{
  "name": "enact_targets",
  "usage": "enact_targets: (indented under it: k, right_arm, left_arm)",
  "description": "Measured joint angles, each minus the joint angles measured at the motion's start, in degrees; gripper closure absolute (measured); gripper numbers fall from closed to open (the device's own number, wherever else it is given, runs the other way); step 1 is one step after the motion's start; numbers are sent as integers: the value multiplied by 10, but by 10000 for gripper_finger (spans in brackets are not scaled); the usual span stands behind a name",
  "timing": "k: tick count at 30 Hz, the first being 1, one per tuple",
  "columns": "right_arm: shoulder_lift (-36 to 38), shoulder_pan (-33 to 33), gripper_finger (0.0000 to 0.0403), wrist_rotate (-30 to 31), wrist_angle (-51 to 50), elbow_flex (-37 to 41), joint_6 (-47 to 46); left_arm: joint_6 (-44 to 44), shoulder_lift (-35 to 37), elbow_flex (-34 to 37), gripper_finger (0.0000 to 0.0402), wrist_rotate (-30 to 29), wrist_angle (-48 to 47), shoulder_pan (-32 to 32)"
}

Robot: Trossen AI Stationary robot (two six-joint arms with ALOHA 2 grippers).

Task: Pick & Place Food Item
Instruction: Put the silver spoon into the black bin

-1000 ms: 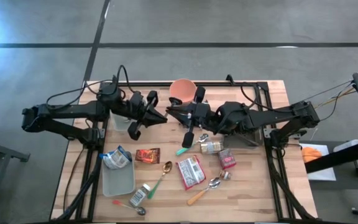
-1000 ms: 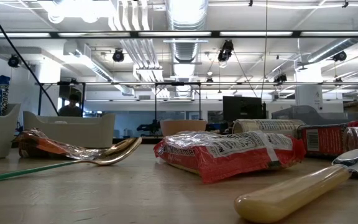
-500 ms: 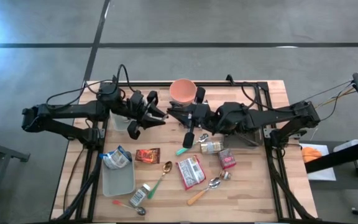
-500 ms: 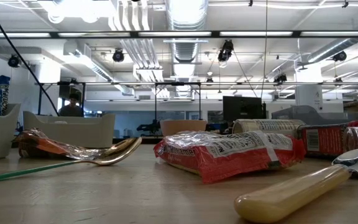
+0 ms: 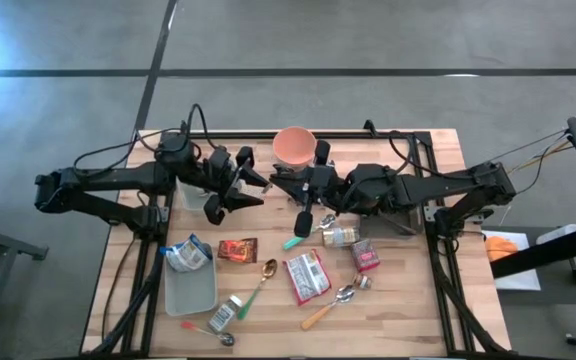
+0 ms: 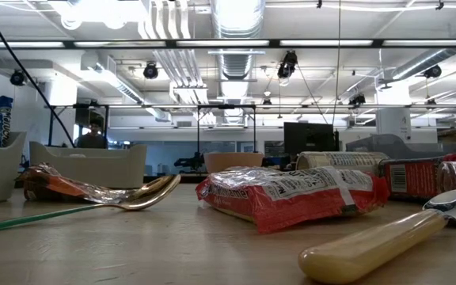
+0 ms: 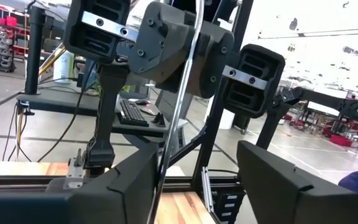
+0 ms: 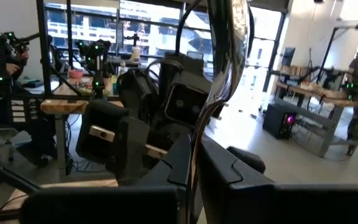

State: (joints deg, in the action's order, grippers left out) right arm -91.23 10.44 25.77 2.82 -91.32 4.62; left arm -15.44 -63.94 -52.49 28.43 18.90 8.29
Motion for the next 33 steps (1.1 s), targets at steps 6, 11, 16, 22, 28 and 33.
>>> enact_targets:
  k: [6,11,16,22,28,33]
  right_arm:
    - [0,-1,393,4,-116,-21,-56]
    - [0,-3,393,0,-303,-68,-132]
    - [2,-10,393,1,-542,-99,-261]
    - [2,-11,393,-1,-815,-95,-418]
    - [5,-9,393,-3,-925,-58,-483]
    - [16,-10,393,-11,-924,3,-489]
  left_arm:
    - [12,25,-1,156,-1,-46,22]
    - [19,38,-1,155,-26,-137,26]
    - [16,38,0,155,-32,-199,26]
    - [15,38,0,155,-32,-235,26]
    - [4,39,0,155,-30,-256,26]
    - [4,42,0,155,-29,-280,26]
